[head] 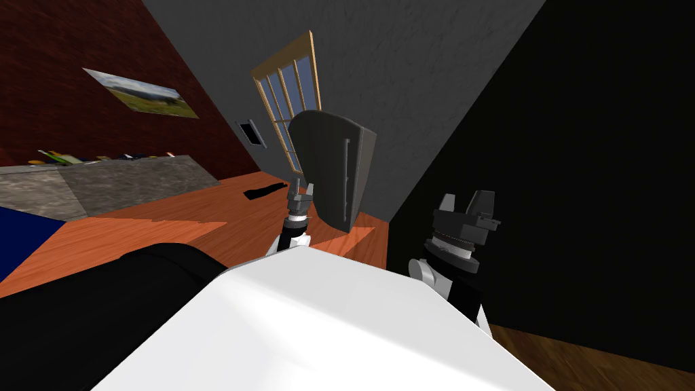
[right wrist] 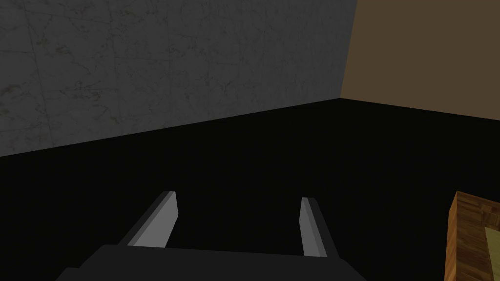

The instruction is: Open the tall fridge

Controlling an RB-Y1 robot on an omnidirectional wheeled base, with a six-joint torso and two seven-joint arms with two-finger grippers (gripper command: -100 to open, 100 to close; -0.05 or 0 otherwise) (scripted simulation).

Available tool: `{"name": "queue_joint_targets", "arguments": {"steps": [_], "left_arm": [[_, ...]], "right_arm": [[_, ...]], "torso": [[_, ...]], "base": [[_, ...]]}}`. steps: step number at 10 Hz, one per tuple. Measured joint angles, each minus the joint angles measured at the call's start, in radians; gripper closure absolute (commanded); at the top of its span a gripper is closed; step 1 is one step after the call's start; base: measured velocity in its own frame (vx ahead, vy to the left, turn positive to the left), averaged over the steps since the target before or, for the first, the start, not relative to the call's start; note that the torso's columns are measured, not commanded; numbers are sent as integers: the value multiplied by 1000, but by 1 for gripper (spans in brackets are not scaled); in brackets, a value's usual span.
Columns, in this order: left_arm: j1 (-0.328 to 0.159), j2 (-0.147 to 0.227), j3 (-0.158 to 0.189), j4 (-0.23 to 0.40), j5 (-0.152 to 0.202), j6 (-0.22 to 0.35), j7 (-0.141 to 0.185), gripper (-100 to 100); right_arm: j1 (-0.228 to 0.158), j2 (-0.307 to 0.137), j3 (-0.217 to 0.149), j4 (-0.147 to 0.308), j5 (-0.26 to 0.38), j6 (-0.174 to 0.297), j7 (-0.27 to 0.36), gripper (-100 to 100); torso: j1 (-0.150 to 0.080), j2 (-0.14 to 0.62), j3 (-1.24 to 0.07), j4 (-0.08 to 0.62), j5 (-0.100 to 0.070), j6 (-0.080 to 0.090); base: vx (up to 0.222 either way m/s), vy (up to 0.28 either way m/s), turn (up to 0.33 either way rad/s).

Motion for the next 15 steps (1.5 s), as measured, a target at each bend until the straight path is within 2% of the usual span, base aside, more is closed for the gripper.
{"name": "queue_joint_targets", "arguments": {"steps": [2,9,10,12,15], "left_arm": [[0,0,0,0,0,0,0,0],[0,0,0,0,0,0,0,0],[0,0,0,0,0,0,0,-100],[-12,41,-4,-3,2,17,0,-100],[-39,114,-17,-4,8,58,0,-100]], "right_arm": [[0,0,0,0,0,0,0,0],[0,0,0,0,0,0,0,0],[0,0,0,0,0,0,0,0],[0,0,0,0,0,0,0,0],[0,0,0,0,0,0,0,0]], "torso": [[0,104,-209,105,0,0],[0,618,-1234,617,0,0],[0,691,-1382,691,0,0],[0,734,-1471,734,0,0],[1,737,-1476,738,0,0]], "base": [[0,0,0],[0,0,0],[11,-1,9],[17,-1,12],[34,5,18]]}}
